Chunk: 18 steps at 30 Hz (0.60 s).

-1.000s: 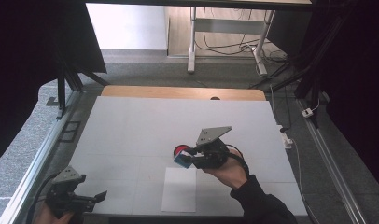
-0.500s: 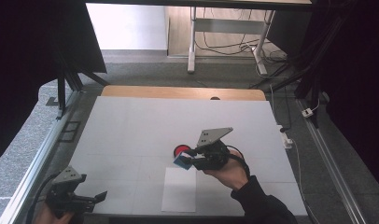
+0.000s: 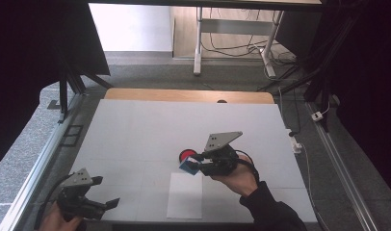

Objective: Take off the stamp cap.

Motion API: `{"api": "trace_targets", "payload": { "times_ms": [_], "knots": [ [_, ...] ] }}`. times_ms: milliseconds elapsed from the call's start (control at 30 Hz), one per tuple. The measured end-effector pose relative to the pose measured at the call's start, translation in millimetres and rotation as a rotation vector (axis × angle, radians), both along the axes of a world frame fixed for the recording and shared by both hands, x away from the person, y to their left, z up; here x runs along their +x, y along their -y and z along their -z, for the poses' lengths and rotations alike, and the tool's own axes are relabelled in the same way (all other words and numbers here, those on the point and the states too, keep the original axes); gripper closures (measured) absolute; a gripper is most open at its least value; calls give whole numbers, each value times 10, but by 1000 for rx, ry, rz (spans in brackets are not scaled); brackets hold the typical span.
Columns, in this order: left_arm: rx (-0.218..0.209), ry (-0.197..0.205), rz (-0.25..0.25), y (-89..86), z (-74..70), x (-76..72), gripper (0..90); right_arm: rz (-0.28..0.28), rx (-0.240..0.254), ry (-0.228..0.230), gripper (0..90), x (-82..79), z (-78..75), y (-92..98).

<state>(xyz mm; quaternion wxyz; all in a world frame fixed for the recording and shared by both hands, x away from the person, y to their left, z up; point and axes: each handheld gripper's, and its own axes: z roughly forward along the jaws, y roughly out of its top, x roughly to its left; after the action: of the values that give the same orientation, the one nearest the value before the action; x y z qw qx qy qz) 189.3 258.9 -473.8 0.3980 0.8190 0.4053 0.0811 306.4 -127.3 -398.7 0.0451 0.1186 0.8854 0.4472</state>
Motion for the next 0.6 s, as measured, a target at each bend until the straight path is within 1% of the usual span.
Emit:
{"api": "trace_targets", "payload": {
  "times_ms": [100, 233, 300, 333, 400, 467, 533, 600],
  "knots": [
    [-4, 15, 23, 70, -15, 40, 5, -5, 1, 1, 716, -8, -5, 1],
    [-33, 12, 57, 157, -18, 115, 0, -14, -2, 3, 716, -14, -11, -1],
    [-41, 19, 76, 205, -26, 152, 0, -16, -3, 4, 717, -16, -18, 3],
    [-41, 25, 87, 228, -33, 171, 0, -15, -3, -2, 717, -21, -22, 6],
    [-47, 23, 106, 280, -46, 206, 0, -19, -1, 2, 716, -23, -28, 12],
    [-38, 35, 123, 332, -60, 238, 0, -22, 1, 5, 717, -23, -34, 18],
    [-34, 37, 141, 382, -68, 279, 0, -24, 2, 3, 716, -27, -40, 23],
    [-42, 38, 157, 427, -71, 325, 0, -27, 3, 6, 716, -26, -43, 25]
  ]
}}
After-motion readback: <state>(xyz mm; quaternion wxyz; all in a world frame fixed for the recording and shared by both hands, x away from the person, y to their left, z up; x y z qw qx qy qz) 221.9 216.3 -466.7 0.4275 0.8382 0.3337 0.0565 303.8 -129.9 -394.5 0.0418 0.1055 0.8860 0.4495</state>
